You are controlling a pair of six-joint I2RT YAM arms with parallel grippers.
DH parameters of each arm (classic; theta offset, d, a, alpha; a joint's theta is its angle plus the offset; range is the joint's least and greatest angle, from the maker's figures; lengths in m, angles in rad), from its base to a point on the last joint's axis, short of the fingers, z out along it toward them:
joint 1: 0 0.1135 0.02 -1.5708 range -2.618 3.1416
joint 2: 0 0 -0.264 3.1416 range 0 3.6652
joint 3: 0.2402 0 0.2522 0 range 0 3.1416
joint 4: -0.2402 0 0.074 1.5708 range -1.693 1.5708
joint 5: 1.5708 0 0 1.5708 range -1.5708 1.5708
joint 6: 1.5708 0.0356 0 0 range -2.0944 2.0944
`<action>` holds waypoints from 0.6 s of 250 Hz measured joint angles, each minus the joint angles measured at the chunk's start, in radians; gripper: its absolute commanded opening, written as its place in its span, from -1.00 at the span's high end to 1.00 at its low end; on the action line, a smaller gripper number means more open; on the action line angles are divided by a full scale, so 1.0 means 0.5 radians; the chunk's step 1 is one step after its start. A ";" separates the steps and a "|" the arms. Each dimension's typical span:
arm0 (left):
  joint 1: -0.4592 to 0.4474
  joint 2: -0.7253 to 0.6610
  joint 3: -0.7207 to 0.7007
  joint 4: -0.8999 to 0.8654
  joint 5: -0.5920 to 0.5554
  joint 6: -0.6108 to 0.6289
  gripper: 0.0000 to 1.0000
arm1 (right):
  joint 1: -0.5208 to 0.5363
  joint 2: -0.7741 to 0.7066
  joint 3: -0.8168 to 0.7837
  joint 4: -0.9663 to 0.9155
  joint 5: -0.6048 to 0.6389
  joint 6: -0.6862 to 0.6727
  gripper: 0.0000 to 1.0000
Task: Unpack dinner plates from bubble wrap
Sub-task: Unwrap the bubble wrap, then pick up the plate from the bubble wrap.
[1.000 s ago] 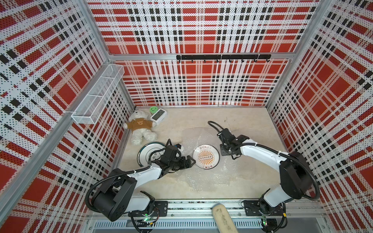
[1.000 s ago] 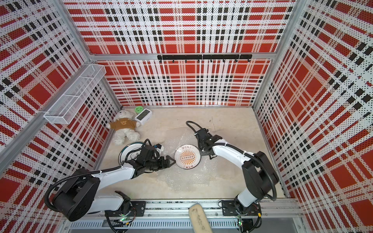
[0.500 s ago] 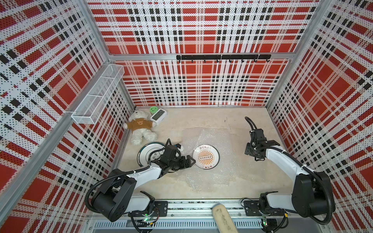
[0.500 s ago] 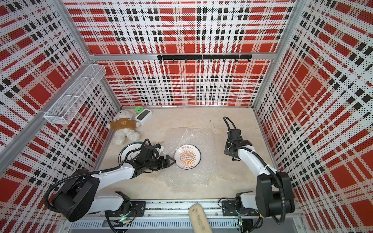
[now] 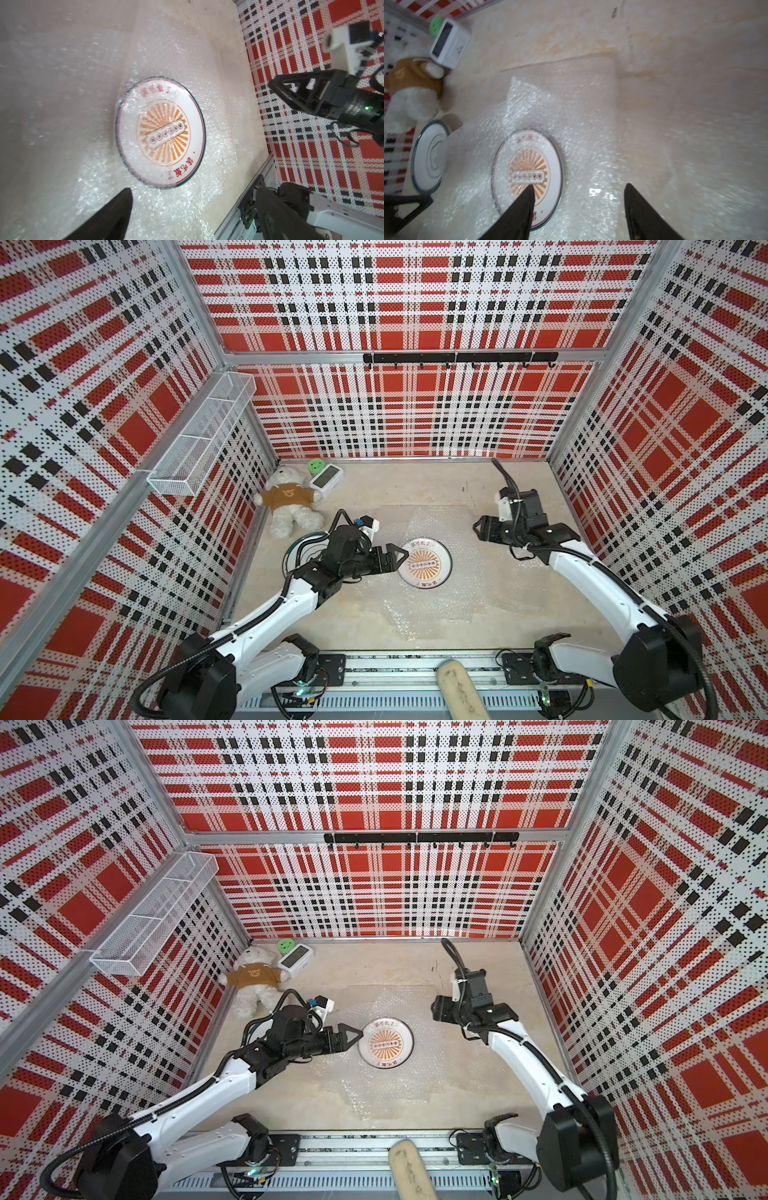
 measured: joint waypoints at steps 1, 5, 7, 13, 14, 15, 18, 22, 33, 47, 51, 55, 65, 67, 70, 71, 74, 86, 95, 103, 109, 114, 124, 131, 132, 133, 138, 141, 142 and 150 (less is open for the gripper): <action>-0.009 0.005 0.002 0.001 0.000 0.001 -0.88 | 0.005 0.005 -0.005 0.006 -0.008 0.000 -0.28; -0.026 0.010 0.007 -0.002 -0.005 0.004 -0.88 | 0.028 0.027 -0.025 0.040 -0.050 0.007 -0.26; -0.037 0.016 0.008 -0.002 -0.008 0.004 -0.88 | 0.035 0.036 -0.035 0.050 -0.061 0.011 -0.25; -0.067 0.032 0.008 0.000 -0.013 0.005 -0.87 | 0.056 0.069 -0.070 0.092 -0.127 0.014 -0.22; -0.070 0.034 0.008 0.000 -0.014 0.005 -0.87 | 0.059 0.072 -0.076 0.097 -0.133 0.017 -0.22; -0.074 0.037 0.008 0.000 -0.016 0.005 -0.87 | 0.064 0.082 -0.086 0.108 -0.147 0.021 -0.22; -0.090 0.051 0.007 0.001 -0.018 0.004 -0.88 | 0.070 0.097 -0.103 0.125 -0.166 0.025 -0.21; -0.106 0.063 0.005 0.000 -0.018 0.005 -0.88 | 0.076 0.116 -0.130 0.151 -0.204 0.037 -0.20; -0.150 0.112 -0.006 0.008 -0.024 0.001 -0.87 | 0.079 0.170 -0.198 0.208 -0.263 0.069 -0.18; -0.197 0.180 -0.037 0.037 -0.023 -0.011 -0.87 | 0.076 0.231 -0.266 0.259 -0.331 0.095 -0.14; -0.209 0.203 -0.048 0.050 -0.023 -0.017 -0.87 | 0.076 0.247 -0.278 0.269 -0.344 0.103 -0.13; -0.220 0.223 -0.058 0.060 -0.022 -0.021 -0.87 | 0.075 0.266 -0.290 0.282 -0.362 0.108 -0.12; -0.241 0.274 -0.081 0.092 -0.022 -0.033 -0.86 | 0.072 0.304 -0.309 0.309 -0.391 0.121 -0.10; -0.246 0.291 -0.086 0.099 -0.022 -0.037 -0.86 | 0.073 0.317 -0.312 0.317 -0.397 0.121 -0.10; -0.251 0.307 -0.092 0.110 -0.021 -0.041 -0.86 | 0.073 0.329 -0.315 0.327 -0.408 0.122 -0.09; -0.253 0.312 -0.093 0.113 -0.021 -0.043 -0.86 | 0.073 0.331 -0.316 0.330 -0.412 0.123 -0.09; -0.258 0.330 -0.100 0.124 -0.021 -0.047 -0.86 | 0.074 0.340 -0.318 0.339 -0.417 0.125 -0.08; -0.272 0.409 -0.121 0.172 -0.019 -0.062 -0.86 | 0.076 0.385 -0.320 0.378 -0.449 0.133 -0.08; -0.278 0.466 -0.138 0.214 -0.017 -0.074 -0.85 | 0.076 0.412 -0.320 0.414 -0.472 0.143 -0.07; -0.281 0.509 -0.151 0.245 -0.017 -0.087 -0.85 | 0.076 0.432 -0.320 0.446 -0.489 0.147 -0.06; -0.284 0.536 -0.163 0.272 -0.018 -0.095 -0.85 | 0.076 0.446 -0.321 0.467 -0.501 0.152 -0.05; -0.285 0.558 -0.172 0.293 -0.018 -0.101 -0.85 | 0.076 0.457 -0.323 0.485 -0.513 0.156 -0.04; -0.285 0.599 -0.186 0.329 -0.018 -0.109 -0.84 | 0.076 0.479 -0.323 0.516 -0.529 0.161 -0.02; -0.285 0.625 -0.194 0.356 -0.018 -0.113 -0.84 | 0.076 0.498 -0.323 0.542 -0.542 0.166 -0.01; -0.285 0.628 -0.195 0.359 -0.018 -0.113 -0.84 | 0.076 0.500 -0.323 0.544 -0.543 0.166 -0.01; -0.285 0.631 -0.195 0.362 -0.018 -0.113 -0.84 | 0.076 0.503 -0.323 0.546 -0.543 0.166 -0.01; -0.285 0.646 -0.199 0.380 -0.018 -0.114 -0.84 | 0.077 0.520 -0.323 0.564 -0.555 0.167 0.00; -0.285 0.653 -0.201 0.388 -0.018 -0.116 -0.84 | 0.078 0.529 -0.323 0.572 -0.556 0.167 0.01; -0.285 0.656 -0.201 0.391 -0.018 -0.117 -0.84 | 0.078 0.533 -0.323 0.577 -0.557 0.166 0.02; -0.285 0.671 -0.204 0.417 -0.018 -0.119 -0.84 | 0.078 0.560 -0.323 0.598 -0.565 0.166 0.04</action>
